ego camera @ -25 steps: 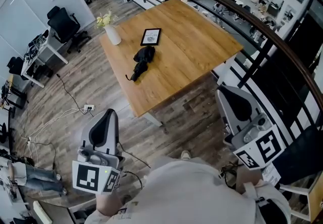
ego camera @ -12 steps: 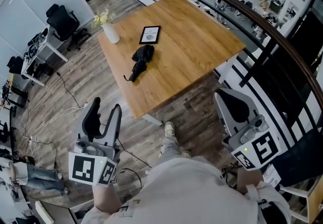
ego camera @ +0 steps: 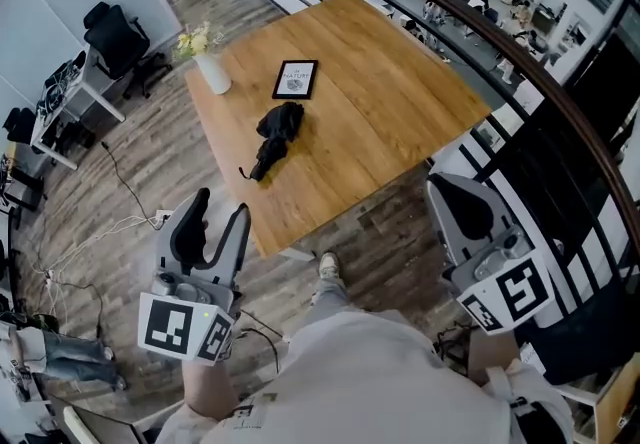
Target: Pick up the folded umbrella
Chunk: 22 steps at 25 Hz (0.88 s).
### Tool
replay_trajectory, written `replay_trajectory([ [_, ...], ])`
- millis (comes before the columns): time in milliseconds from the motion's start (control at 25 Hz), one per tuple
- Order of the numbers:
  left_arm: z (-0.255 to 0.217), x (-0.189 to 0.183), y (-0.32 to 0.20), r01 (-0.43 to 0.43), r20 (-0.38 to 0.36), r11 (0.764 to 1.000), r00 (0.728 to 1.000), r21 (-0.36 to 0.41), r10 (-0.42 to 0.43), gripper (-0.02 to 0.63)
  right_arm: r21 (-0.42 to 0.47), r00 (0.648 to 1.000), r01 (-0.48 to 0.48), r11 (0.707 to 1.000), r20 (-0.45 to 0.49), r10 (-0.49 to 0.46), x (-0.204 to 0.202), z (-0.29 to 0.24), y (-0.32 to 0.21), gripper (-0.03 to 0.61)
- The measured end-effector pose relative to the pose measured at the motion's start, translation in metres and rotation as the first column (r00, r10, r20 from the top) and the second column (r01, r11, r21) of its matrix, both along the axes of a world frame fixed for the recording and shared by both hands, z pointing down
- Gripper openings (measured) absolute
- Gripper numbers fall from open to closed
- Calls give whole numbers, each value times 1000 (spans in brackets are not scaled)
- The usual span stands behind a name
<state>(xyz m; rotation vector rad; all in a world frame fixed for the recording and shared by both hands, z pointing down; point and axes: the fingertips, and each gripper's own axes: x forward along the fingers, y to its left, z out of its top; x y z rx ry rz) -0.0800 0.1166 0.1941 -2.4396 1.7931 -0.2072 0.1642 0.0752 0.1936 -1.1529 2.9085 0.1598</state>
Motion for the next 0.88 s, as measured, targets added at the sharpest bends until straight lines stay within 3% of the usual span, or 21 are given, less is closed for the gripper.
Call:
replay_trajectory([
  [360,24,-48,-94,-14,3,998,1000,-63,14,224,-45,999,-2,999,-34,0,-51,17,-90,28],
  [720,63,-113,-196,-47,10,986,999,-157,50,224,-87,998,-10,996,-55,6,-128,34,-187,28],
  [880,81,-138,-230,-43,50,984,997,-174,53,224,-111,995,-11,994,-103,-1,-162,44,-215,28],
])
